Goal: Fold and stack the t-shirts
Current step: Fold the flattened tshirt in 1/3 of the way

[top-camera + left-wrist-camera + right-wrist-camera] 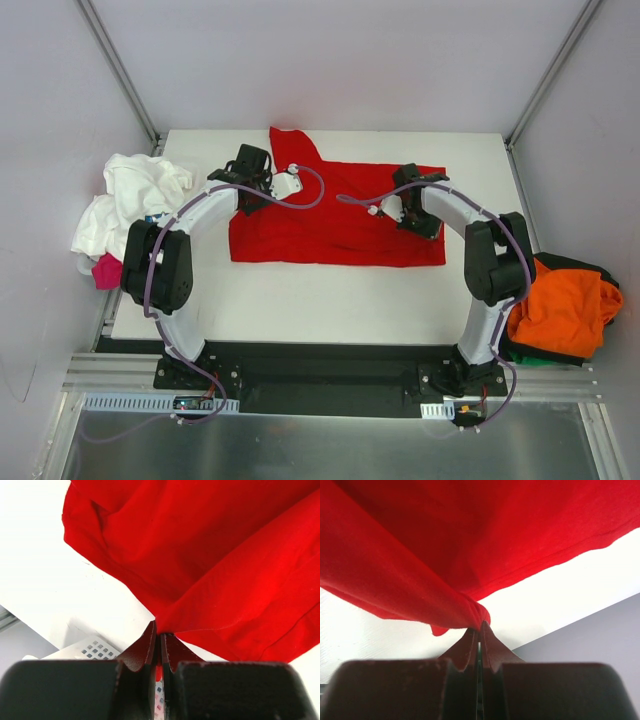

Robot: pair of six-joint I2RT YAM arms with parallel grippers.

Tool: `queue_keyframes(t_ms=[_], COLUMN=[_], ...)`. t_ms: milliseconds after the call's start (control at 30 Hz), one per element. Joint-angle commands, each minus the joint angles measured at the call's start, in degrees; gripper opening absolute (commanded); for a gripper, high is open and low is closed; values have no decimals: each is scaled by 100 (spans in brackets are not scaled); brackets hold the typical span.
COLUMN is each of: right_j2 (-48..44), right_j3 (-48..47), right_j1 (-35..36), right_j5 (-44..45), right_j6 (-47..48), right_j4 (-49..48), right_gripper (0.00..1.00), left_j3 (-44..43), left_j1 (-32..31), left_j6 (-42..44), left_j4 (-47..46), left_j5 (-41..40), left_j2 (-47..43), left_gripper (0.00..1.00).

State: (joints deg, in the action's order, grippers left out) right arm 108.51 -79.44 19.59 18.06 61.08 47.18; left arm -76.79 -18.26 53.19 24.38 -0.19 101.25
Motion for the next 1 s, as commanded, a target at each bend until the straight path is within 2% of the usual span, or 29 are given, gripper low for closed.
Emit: queue_keyframes(t_ms=[0, 433, 967], right_j2=[109, 355, 426], right_j3=[-247, -660, -634], right_j1=[-61, -131, -228], right_j5=[232, 417, 619], right_j6=[141, 176, 308], right_j4=[116, -191, -341], right_gripper=[1, 1, 1], left_j3=[-117, -72, -178], left_j1=[51, 51, 77], left_j6=[78, 34, 113], left_j4=[-21, -39, -56], left_j5=[142, 177, 54], left_j2=[61, 26, 88], left_gripper=[0, 0, 0])
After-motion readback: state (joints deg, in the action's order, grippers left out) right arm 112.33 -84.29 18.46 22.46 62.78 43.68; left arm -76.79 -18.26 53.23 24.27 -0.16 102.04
